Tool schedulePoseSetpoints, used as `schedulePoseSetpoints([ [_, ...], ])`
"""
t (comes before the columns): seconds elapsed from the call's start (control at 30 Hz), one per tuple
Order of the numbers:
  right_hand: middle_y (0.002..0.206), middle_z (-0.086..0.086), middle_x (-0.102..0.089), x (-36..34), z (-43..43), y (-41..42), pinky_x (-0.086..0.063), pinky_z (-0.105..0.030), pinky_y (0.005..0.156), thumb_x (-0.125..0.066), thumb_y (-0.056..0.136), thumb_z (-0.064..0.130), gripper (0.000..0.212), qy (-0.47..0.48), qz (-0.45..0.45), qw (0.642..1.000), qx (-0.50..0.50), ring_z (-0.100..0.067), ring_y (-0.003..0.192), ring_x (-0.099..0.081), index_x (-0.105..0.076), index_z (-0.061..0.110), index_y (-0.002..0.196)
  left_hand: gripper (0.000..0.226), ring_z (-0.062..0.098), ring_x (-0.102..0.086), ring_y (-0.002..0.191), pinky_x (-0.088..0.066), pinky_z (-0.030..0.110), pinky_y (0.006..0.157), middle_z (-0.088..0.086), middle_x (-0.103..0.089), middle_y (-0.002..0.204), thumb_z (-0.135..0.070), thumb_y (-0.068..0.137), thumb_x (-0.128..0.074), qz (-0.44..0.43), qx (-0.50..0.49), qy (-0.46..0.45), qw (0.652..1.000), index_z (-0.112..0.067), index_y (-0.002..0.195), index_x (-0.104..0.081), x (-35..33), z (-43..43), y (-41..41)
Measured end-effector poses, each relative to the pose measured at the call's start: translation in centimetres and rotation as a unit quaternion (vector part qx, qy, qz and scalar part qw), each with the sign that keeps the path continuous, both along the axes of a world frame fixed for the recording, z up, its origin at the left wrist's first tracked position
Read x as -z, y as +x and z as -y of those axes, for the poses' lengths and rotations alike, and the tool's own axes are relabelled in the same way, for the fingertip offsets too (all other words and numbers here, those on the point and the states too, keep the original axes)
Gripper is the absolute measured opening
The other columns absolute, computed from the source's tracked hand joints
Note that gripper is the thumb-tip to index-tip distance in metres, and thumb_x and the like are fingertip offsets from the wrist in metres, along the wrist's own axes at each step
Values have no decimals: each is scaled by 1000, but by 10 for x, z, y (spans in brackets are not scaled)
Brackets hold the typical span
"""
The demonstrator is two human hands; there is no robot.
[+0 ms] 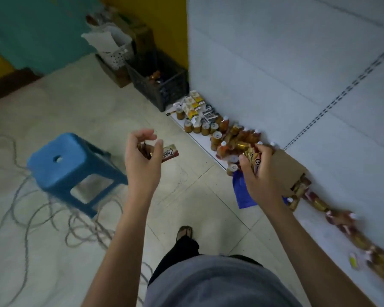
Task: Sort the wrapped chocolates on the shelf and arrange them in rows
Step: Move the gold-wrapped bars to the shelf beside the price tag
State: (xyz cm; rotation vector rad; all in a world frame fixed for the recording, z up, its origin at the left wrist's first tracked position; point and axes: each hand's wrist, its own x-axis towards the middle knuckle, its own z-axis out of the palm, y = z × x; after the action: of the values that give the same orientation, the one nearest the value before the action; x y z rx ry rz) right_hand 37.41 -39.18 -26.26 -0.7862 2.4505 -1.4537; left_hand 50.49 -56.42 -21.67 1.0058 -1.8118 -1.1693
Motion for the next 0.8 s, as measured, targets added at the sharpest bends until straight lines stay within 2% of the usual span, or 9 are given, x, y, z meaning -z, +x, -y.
schedulePoseSetpoints([
  [0.07,88,20,-47,-8,-3,-10,-42,-4,63,-51,93,24,37,-8,5,997,74,18,78,-52,-39,4,122,24,-1,-45,56,-41,12,53,-12,-54,89,-8,87,-58,-13,83,-6,996,-28,94,-48,-9,14,-38],
  [0.13,88,16,-49,-17,-12,-17,-41,-7,65,-50,91,34,42,-11,-18,988,152,7,79,-53,-40,7,121,22,-1,-47,57,-41,11,54,-11,-55,88,-9,87,-59,-32,164,-18,986,-26,96,-48,-22,19,-75],
  [0.2,87,11,-50,-28,-27,-25,-42,-16,67,-48,88,40,45,-7,-43,974,224,-5,76,-53,-40,11,122,21,-8,-52,66,-43,7,63,-13,-54,84,-5,86,-59,-64,234,-49,969,-16,100,-48,-40,17,-113],
  [0.27,82,16,-48,-42,-45,-32,-42,-22,64,-52,92,30,37,-7,-59,957,283,0,71,-53,-39,11,121,19,-13,-54,76,-42,4,71,-15,-53,86,-2,87,-58,-101,294,-85,946,-11,101,-48,-62,8,-148],
  [0.4,82,21,-52,-93,-78,-56,-45,-8,59,-51,92,26,29,-27,-119,925,361,13,71,-59,-34,24,115,19,-3,-54,74,-48,14,67,-13,-54,89,-4,89,-54,-197,392,-131,889,-17,100,-45,-116,-18,-212],
  [0.5,85,23,-52,-135,-99,-84,-40,1,62,-50,91,25,29,-27,-193,909,369,20,72,-57,-33,25,114,25,26,-58,74,-54,40,62,-7,-56,91,-6,91,-51,-248,461,-168,835,-27,98,-40,-161,-41,-262],
  [0.57,84,24,-52,-166,-112,-107,-38,0,61,-51,90,28,33,-9,-243,899,365,20,73,-55,-37,23,119,22,32,-60,81,-52,47,61,-1,-58,93,-9,92,-49,-261,496,-207,802,-28,99,-39,-189,-56,-296],
  [0.7,89,29,-51,-227,-140,-153,-44,-11,63,-51,91,35,32,25,-301,901,311,14,73,-59,-31,38,115,17,27,-63,81,-57,30,59,9,-59,96,-11,91,-50,-220,560,-194,775,-24,98,-42,-236,-93,-359],
  [0.8,87,26,-51,-264,-164,-197,-47,-12,70,-54,92,28,28,43,-280,920,269,18,72,-59,-33,33,111,17,22,-65,73,-58,33,64,10,-61,94,-12,89,-54,-159,585,-180,774,-26,93,-47,-255,-123,-412],
])
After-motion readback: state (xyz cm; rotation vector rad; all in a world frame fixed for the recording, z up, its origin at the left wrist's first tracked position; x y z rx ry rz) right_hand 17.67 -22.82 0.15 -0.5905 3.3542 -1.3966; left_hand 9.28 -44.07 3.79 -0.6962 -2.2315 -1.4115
